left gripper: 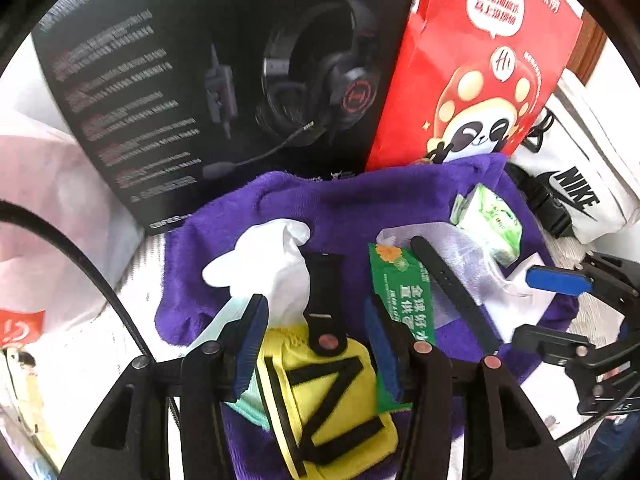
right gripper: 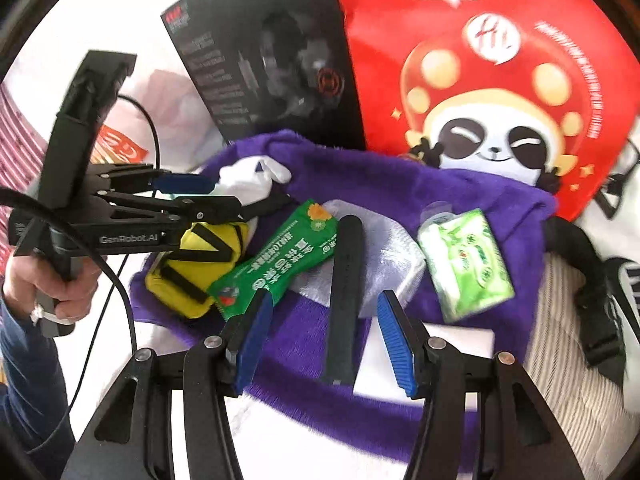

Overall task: Organize soft objects
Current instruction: 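Lower the black straps onto the towel and open both grippers, then grasp the crumpled white tissue on the newspaper with the right gripper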

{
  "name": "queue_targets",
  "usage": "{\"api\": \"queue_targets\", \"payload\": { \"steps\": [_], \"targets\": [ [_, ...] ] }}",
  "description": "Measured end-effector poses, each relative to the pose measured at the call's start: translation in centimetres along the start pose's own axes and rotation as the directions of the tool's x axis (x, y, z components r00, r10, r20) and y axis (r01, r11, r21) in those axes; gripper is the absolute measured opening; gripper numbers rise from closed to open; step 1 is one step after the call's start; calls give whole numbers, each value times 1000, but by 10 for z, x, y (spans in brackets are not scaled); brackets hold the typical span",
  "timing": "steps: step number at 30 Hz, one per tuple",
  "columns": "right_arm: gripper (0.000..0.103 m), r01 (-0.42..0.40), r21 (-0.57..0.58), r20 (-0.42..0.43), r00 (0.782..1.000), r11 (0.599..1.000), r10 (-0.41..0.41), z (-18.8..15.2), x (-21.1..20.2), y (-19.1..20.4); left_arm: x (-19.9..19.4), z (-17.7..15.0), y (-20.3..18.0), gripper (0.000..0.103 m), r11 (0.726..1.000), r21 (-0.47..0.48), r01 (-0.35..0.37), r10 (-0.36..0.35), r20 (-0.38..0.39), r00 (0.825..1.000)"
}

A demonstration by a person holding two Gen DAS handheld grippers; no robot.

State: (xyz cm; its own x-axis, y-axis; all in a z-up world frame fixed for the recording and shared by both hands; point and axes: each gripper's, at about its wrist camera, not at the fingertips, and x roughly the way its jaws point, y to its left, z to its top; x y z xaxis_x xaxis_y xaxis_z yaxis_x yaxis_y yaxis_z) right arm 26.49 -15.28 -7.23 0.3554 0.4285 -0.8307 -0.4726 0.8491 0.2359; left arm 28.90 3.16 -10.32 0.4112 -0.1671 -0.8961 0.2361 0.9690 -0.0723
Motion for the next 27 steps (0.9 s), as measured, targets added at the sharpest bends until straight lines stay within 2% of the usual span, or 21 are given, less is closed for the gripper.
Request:
{"api": "queue_targets", "payload": {
  "steps": [6,8,12,17,22,24,27],
  "targets": [
    [55,26,45,64,998,999,-29,-28,-48,0,-37,-7,-14,52,1000,9,-22,21,38,999],
    [60,21,53,79,997,998,-25,-47,-61,1,-50,-14,-21,53,999,30,-29,27,56,998],
    [60,50,75,58,997,996,-54,-90,-72,1,-73,-34,-32,54,998,47,-37,33,85,996],
    [60,70,80,4,997,994,-71,-145,-69,10,-88,-59,-43,57,999,48,0,-5,106,994],
    [60,64,81,-40,997,995,-61,-179,-54,18,-85,-83,-61,57,998,61,18,-24,95,995],
    [60,60,74,-57,997,995,-56,-189,-46,23,-84,-94,-65,57,998,51,46,-50,90,995],
    [60,96,51,-60,994,994,-92,-201,-36,32,-85,-107,-72,57,996,53,71,-76,94,993]
  ]
}}
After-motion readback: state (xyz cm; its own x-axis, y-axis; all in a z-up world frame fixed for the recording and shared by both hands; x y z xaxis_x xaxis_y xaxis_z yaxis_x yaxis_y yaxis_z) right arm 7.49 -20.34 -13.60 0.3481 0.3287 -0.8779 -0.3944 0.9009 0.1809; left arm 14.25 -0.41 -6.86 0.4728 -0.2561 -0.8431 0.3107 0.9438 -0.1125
